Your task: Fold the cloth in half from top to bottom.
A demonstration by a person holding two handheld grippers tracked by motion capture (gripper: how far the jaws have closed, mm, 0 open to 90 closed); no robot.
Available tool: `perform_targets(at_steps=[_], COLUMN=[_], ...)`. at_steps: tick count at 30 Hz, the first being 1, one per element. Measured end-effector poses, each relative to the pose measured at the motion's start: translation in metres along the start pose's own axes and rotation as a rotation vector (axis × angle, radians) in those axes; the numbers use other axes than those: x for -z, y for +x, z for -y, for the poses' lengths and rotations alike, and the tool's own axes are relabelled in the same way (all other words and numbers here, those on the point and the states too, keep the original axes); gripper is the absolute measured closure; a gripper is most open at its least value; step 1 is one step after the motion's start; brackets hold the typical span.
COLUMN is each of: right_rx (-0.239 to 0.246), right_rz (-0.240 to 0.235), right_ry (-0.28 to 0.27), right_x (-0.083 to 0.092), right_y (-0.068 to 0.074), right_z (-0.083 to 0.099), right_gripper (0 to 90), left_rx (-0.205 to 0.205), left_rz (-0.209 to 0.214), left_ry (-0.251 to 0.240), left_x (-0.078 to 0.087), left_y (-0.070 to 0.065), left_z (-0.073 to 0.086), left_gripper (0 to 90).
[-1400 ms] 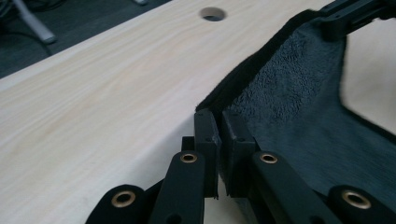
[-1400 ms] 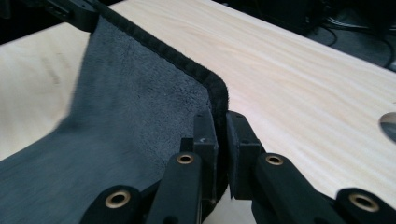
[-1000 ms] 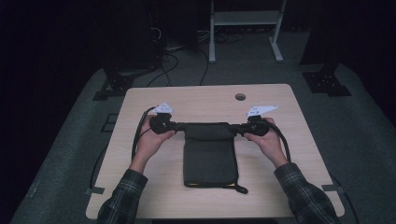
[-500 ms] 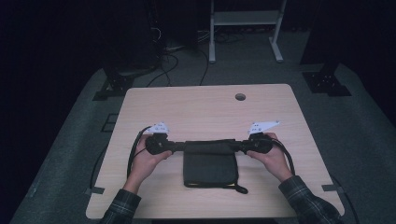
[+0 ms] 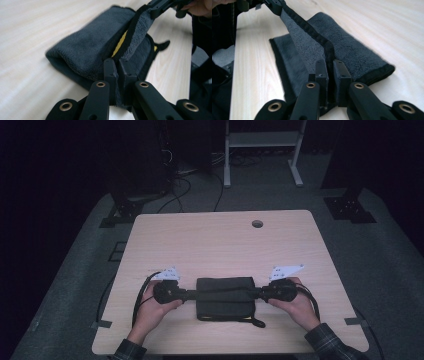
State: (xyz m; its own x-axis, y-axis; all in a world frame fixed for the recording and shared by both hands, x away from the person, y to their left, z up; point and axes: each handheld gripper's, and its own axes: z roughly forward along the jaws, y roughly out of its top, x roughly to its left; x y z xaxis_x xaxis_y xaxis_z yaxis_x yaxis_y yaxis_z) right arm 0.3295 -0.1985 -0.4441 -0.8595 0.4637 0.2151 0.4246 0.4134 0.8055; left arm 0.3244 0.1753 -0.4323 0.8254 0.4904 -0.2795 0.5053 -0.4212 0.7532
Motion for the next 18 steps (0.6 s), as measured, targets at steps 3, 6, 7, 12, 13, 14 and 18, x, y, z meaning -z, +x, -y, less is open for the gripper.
perform_targets(at_steps=[3,6,7,12,13,14,18], right_rx=[-0.007,-0.004,-0.004,0.009,0.011,0.019,0.017], right_rz=[-0.012,-0.012,-0.013,-0.014,-0.016,-0.019,-0.041], right_ry=[0.025,0.059,0.070,0.100,0.101,0.090,0.011], right_x=[-0.003,-0.008,-0.010,-0.015,-0.015,-0.014,-0.002], right_y=[0.004,0.008,0.009,0.012,0.012,0.012,0.013], right_z=[0.008,0.014,0.016,0.021,0.021,0.020,0.012], right_gripper=[82.6,82.5,82.4,81.1,79.8,78.6,75.8], left_rx=[0.008,0.019,0.020,0.017,0.015,0.014,0.013], left_rz=[0.001,0.009,0.007,-0.007,-0.004,0.001,0.035], left_ry=[0.031,0.069,0.082,0.134,0.133,0.123,0.043], left_x=[-0.004,-0.010,-0.011,-0.017,-0.017,-0.015,-0.003], left_y=[0.001,0.001,0.001,0.000,0.000,0.000,-0.001], left_z=[0.006,0.011,0.012,0.019,0.019,0.018,0.009], left_gripper=[85.6,85.4,85.3,83.7,82.7,81.3,75.9])
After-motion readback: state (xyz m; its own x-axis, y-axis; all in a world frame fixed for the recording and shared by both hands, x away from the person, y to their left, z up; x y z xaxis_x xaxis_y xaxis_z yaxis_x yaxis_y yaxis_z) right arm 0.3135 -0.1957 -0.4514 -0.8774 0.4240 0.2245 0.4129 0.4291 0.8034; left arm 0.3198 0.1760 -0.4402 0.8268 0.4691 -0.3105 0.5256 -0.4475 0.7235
